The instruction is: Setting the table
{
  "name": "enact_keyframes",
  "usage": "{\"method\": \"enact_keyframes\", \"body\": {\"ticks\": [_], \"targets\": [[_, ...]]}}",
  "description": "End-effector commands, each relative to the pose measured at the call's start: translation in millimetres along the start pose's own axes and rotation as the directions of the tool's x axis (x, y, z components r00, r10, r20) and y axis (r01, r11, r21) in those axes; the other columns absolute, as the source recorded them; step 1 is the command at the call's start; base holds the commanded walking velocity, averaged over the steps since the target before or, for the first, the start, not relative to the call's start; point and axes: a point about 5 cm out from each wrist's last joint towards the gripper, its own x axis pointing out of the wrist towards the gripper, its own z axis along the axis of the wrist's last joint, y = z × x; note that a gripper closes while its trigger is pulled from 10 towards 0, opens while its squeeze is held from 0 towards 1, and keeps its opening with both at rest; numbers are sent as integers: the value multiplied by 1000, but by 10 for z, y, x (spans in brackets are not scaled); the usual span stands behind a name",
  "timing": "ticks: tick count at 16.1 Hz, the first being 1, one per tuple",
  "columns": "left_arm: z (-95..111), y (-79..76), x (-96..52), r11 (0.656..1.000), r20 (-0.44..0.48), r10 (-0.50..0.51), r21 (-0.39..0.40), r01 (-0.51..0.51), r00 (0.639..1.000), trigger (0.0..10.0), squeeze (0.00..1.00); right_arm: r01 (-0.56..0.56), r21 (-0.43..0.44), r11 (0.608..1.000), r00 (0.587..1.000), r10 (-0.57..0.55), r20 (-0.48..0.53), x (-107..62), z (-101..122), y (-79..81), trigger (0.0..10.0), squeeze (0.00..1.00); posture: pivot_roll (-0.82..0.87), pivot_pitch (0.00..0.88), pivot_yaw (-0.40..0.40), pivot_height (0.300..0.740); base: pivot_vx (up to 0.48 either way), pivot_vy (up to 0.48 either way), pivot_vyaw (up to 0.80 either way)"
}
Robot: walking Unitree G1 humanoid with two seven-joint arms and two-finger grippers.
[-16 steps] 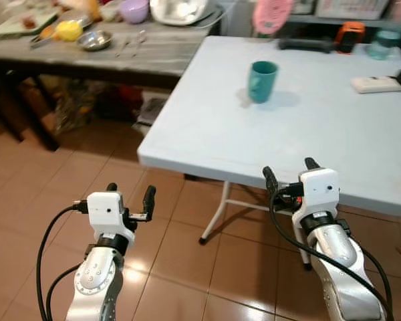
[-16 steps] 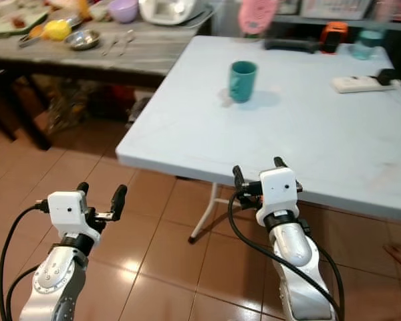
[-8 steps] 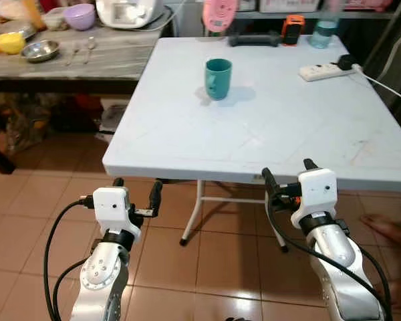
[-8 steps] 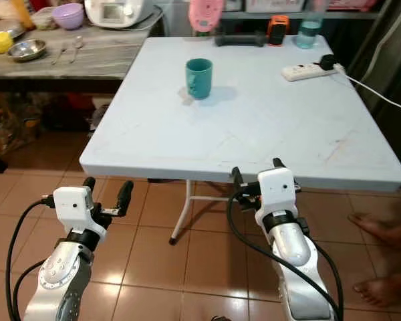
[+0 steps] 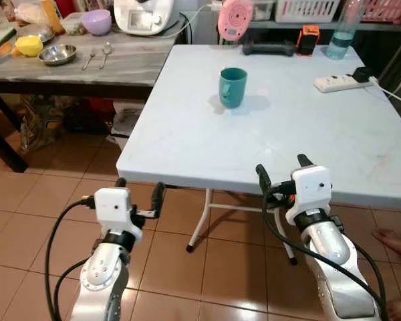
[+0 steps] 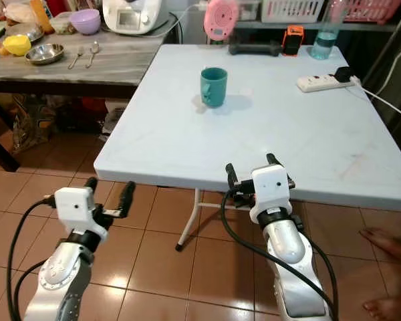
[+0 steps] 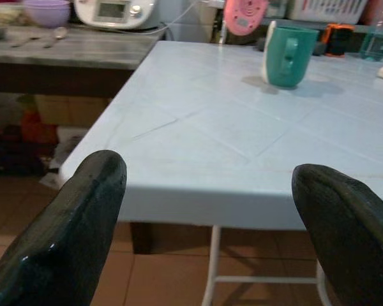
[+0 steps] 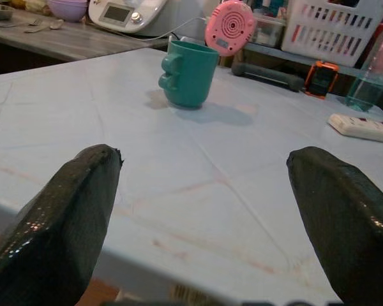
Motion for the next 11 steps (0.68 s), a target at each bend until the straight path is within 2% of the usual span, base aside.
{"method": "enact_keyframes", "body": {"ticks": [1,11], "targets": [[26,16,-7,1000,10,-3,17,3,1000,10000,0,-6,1,1000,1000,6,13,18,26,18,10000,0,-177,105,69,740,412,0,0],[8,-22,-13,999,-2,-32,25,32,999,10000,0,-13,-10,1000,1000,13,15,35,12,46,10000,0,-174,107,70,740,425,0,0]]}}
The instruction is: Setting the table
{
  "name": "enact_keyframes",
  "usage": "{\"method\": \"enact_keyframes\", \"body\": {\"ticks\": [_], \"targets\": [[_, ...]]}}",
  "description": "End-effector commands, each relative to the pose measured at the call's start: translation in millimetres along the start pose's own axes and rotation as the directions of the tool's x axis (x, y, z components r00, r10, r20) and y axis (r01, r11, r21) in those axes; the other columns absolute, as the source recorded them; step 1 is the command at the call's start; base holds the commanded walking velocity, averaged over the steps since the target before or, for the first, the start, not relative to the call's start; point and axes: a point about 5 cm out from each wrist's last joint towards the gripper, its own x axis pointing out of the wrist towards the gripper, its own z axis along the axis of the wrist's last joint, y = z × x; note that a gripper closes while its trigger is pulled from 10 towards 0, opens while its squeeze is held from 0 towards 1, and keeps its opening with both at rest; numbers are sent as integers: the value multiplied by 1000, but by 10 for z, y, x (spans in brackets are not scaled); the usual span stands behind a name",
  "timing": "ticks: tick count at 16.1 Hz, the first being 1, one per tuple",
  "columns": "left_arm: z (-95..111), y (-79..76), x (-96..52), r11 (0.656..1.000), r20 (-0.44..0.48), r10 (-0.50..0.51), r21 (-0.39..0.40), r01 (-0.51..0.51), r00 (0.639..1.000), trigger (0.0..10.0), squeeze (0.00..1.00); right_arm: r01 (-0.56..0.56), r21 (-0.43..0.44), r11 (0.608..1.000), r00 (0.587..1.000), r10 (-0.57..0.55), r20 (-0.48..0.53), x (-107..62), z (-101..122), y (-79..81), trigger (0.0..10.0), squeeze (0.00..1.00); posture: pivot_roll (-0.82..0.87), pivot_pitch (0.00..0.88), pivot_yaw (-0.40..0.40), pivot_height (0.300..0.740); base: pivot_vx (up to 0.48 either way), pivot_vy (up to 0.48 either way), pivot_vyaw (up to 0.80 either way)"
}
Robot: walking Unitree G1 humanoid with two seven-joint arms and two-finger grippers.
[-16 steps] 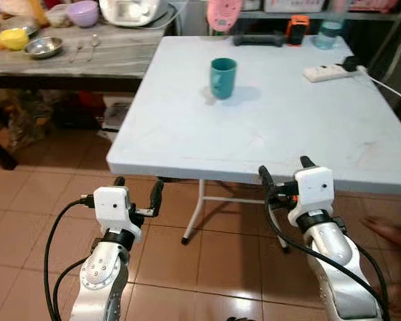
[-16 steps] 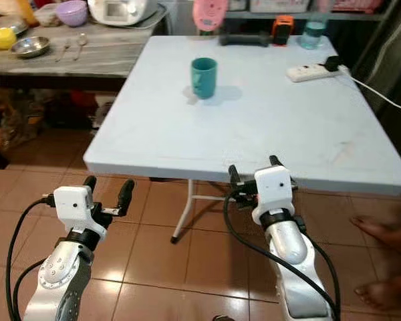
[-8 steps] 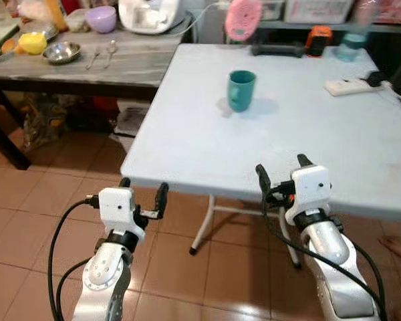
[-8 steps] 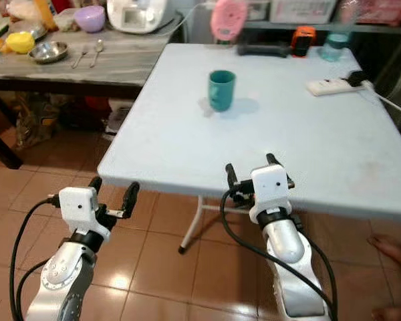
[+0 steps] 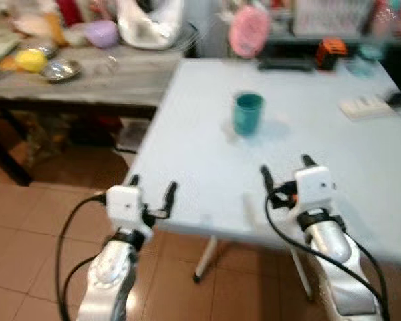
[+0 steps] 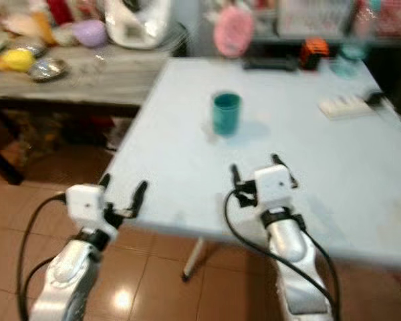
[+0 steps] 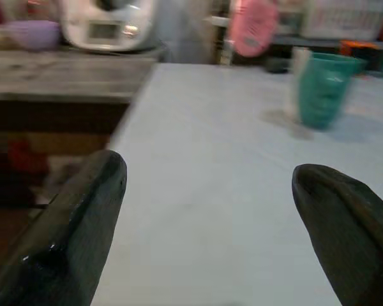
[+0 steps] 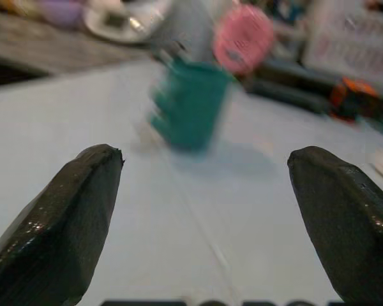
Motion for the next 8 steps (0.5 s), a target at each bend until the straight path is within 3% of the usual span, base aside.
{"method": "enact_keyframes", "body": {"ticks": [1,5,8], "targets": [[-22,59,-27,1000,-20,18,19,-18,1000,10000,0,-15,10,1000,1000,15,2,-10,1,64,10000,0,-172,106,72,740,431,0,0],[-28,53,-19,1000,-28,10,22,-9,1000,10000,0,-27,17,999,1000,27,-2,-6,-14,86,10000,0,-172,108,73,740,411,0,0],[-47,49,-39,999,-37,-6,32,7,999,10000,0,-29,18,999,1000,29,-3,-1,-22,101,10000,0,-172,108,75,740,0,0,0]]}}
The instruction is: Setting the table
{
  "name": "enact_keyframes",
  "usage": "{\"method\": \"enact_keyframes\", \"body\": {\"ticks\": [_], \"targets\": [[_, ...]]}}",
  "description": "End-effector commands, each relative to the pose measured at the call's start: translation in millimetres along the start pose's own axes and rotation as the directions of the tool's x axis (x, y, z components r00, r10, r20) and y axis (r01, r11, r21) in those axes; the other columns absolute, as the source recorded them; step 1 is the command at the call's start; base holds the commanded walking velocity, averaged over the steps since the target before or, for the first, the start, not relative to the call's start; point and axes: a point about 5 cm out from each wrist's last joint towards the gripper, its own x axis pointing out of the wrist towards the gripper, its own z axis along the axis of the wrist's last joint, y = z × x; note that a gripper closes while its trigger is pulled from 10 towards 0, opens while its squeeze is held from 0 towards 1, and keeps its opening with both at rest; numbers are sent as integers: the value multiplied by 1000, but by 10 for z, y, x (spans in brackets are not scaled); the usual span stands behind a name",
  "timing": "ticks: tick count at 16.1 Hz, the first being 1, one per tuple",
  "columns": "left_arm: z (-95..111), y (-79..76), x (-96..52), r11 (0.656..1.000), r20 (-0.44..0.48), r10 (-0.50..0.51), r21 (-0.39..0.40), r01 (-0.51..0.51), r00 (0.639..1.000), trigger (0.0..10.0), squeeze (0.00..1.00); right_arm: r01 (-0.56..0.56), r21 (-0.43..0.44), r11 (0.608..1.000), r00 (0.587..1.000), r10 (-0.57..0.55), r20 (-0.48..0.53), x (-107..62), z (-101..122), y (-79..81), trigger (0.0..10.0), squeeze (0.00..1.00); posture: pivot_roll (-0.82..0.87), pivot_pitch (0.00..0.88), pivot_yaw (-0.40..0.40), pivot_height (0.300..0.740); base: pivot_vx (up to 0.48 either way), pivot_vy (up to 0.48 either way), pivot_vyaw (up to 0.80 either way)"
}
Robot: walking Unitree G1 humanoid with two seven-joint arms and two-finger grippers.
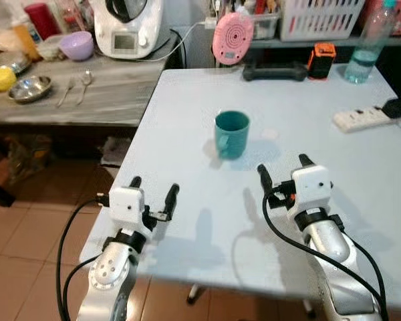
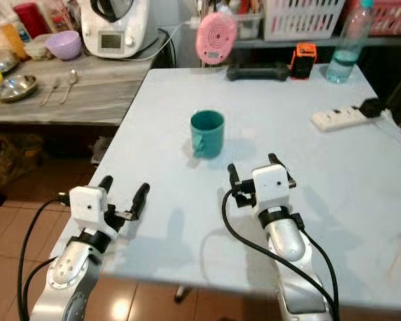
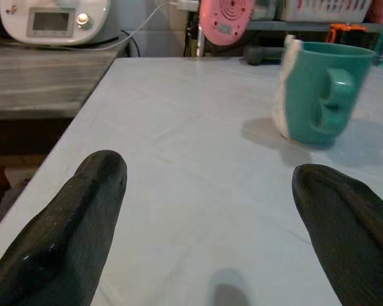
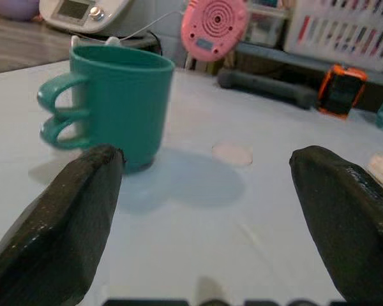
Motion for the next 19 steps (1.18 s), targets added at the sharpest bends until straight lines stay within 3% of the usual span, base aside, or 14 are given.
{"method": "enact_keyframes", "body": {"ticks": [1,8,14,19], "targets": [[-26,80,-49,999,-21,18,26,-18,1000,10000,0,-22,10,1000,1000,22,11,6,15,77,10000,0,-168,111,77,740,0,0,0],[-61,66,-219,995,-61,-86,40,88,994,10000,0,-12,28,1000,1000,12,3,149,55,147,10000,0,-171,127,88,740,0,0,0],[-82,-23,-254,987,-85,-152,34,156,985,10000,0,32,75,997,999,-32,1,436,81,272,10000,0,-149,150,95,740,0,0,0],[-87,-18,-258,987,-88,-157,31,160,984,10000,0,-34,122,992,999,32,19,607,119,438,10000,0,-138,151,96,740,0,0,0]]}}
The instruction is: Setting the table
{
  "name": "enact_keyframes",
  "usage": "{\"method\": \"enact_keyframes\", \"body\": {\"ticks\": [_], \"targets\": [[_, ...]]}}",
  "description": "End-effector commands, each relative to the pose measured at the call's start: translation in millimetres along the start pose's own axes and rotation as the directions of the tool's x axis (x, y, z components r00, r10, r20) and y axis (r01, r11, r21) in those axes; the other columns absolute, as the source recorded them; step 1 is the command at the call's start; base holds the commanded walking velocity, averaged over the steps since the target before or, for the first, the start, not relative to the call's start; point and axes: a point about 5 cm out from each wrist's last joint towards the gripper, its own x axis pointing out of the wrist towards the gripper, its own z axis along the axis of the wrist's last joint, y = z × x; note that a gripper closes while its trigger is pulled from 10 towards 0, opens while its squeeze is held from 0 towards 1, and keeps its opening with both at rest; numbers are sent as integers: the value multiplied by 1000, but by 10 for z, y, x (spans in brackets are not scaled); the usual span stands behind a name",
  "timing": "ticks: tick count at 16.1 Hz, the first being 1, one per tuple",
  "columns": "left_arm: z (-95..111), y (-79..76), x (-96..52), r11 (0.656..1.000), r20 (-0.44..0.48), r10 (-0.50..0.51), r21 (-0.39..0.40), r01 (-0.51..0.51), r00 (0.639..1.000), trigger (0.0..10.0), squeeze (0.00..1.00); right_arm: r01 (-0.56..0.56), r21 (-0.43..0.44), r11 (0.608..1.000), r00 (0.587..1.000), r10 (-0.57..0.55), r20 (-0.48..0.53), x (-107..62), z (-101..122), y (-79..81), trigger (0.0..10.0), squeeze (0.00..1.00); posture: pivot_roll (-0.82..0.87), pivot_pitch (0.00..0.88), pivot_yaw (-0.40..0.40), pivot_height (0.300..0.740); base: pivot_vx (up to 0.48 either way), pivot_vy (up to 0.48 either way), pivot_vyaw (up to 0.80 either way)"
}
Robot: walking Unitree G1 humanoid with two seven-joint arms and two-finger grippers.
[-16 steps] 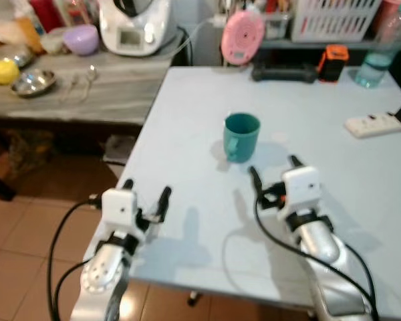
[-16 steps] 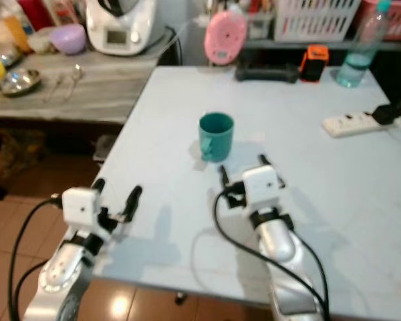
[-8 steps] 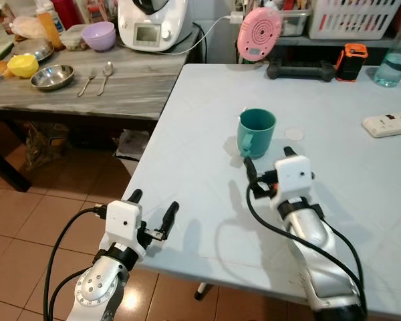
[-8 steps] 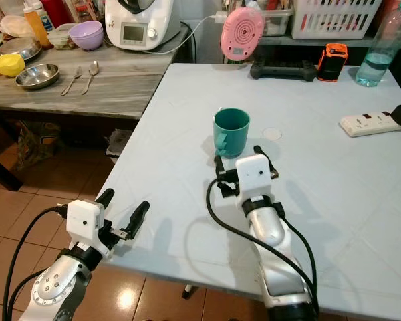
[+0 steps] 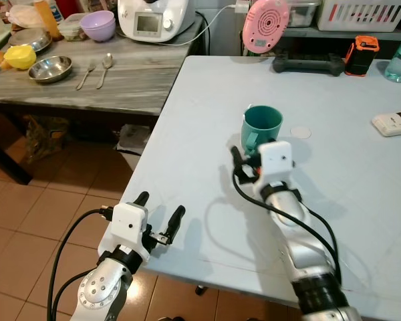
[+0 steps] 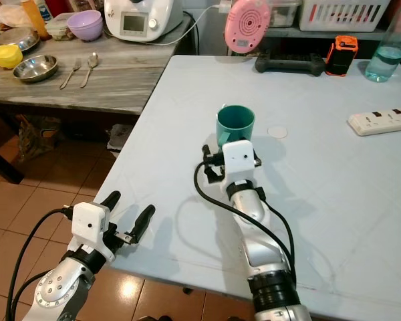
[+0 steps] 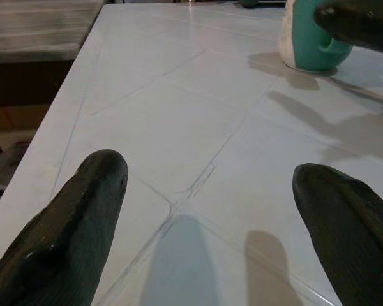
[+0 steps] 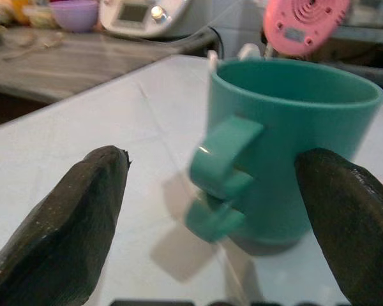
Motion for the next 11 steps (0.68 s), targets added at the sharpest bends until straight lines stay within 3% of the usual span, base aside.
{"method": "enact_keyframes", "body": {"ticks": [1,3,6,11], "targets": [[3,24,-25,1000,-4,1,6,-1,1000,10000,0,-9,14,1000,1000,9,10,28,14,54,10000,0,-138,151,96,740,0,0,0],[-10,24,-19,1000,-4,1,5,0,1000,10000,0,37,60,998,999,-36,-14,46,-19,49,10000,0,-136,148,95,740,0,0,0],[-21,27,-10,1000,-4,1,2,-1,1000,10000,0,67,51,996,998,-67,0,55,-10,-5,10000,0,-136,147,92,740,0,0,0],[-7,18,-6,1000,0,-1,-1,1,1000,10000,0,164,17,986,986,-164,-15,-19,-75,-291,10000,0,-139,144,94,740,0,0,0]]}}
